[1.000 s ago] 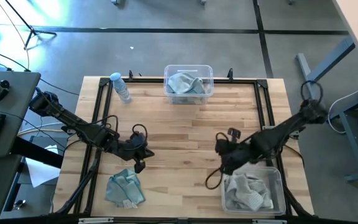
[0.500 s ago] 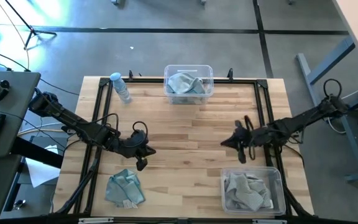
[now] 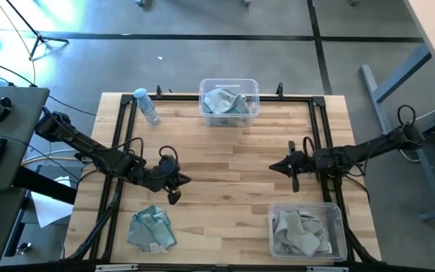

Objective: Sort microfiber towel by color & place in baskets
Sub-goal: Put the blue towel into the top transparent bin

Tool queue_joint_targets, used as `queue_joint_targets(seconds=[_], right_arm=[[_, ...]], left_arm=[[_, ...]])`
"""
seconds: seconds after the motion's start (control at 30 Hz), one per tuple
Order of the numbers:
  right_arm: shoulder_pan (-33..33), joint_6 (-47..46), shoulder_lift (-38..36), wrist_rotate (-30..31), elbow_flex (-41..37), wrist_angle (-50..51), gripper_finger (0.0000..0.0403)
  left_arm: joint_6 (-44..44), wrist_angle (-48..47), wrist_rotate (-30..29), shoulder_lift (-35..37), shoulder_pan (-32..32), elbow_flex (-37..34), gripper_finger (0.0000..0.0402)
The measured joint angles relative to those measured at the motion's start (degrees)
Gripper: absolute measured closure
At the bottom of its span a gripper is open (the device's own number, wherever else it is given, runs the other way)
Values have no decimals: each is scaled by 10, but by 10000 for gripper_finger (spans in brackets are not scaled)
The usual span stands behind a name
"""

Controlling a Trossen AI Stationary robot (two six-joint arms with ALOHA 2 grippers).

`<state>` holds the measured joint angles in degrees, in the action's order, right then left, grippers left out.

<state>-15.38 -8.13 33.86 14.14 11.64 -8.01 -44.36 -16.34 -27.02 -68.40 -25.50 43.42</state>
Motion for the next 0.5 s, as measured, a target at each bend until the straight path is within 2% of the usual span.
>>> queue_joint_targets(seconds=[0.33, 0.5], right_arm=[[83, -8, -71, -112, -94, -135, 403], [107, -14, -112, -116, -110, -139, 403]], left_arm=[[0, 0, -10, 0, 0, 0, 402], [-5, 0, -11, 0, 0, 0, 402]])
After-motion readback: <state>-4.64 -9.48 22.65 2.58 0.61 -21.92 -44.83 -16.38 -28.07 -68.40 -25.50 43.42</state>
